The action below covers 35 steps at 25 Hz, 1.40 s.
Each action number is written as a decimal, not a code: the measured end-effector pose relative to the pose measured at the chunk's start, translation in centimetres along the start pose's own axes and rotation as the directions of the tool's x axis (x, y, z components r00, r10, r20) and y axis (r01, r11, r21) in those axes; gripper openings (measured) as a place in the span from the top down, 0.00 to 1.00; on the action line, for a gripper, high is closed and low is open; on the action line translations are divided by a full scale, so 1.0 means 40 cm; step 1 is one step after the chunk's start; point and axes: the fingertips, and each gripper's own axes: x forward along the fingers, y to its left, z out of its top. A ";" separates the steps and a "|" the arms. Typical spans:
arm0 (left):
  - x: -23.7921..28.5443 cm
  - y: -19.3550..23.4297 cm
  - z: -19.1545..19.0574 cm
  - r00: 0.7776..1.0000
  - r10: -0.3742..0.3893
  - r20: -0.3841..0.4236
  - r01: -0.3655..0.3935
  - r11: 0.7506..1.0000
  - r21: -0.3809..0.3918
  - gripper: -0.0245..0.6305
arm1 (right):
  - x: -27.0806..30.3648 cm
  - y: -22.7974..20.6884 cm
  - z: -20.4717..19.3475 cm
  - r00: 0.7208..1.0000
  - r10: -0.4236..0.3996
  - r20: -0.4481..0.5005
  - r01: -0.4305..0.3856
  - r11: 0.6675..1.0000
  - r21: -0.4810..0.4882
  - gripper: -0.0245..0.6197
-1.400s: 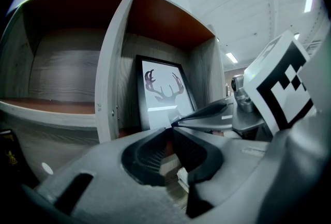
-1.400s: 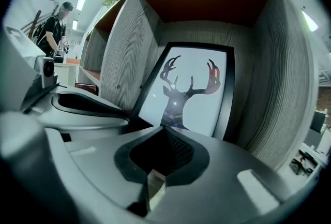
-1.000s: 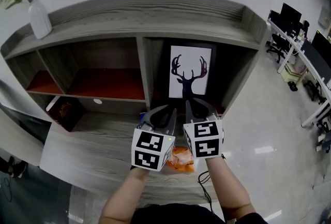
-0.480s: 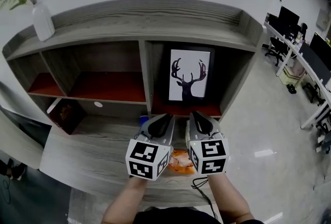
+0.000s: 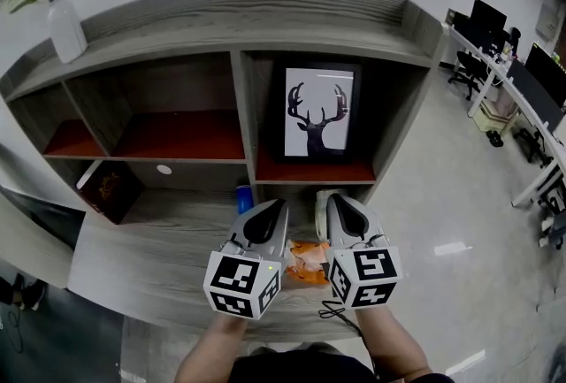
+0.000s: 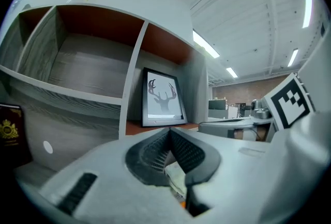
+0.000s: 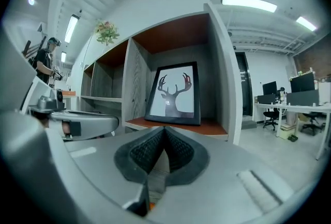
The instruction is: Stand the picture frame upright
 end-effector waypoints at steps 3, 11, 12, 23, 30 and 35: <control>-0.026 -0.006 -0.004 1.000 0.005 0.015 -0.005 1.000 -0.023 0.97 | -0.033 0.006 0.006 1.000 -0.005 0.018 0.005 1.000 0.009 0.96; -0.067 -0.024 -0.052 0.999 0.011 -0.038 -0.011 1.000 -0.013 0.97 | -0.098 0.019 -0.027 1.000 -0.020 0.005 0.020 1.000 0.021 0.96; -0.074 -0.024 -0.055 0.999 0.013 -0.043 -0.013 1.000 -0.010 0.97 | -0.104 0.021 -0.029 1.000 -0.022 0.003 0.022 1.000 0.015 0.96; -0.108 -0.039 -0.088 0.997 0.001 -0.073 -0.002 1.000 -0.015 0.97 | -0.139 0.055 -0.078 0.999 -0.026 -0.039 0.027 0.999 0.040 0.96; -0.119 -0.055 -0.100 0.997 -0.023 -0.080 0.022 1.000 -0.020 0.97 | -0.158 0.062 -0.096 0.998 -0.032 -0.056 0.036 0.997 0.070 0.96; -0.125 -0.054 -0.109 0.996 -0.024 -0.089 0.022 0.999 -0.024 0.97 | -0.167 0.075 -0.111 0.997 -0.025 -0.072 0.031 0.996 0.078 0.96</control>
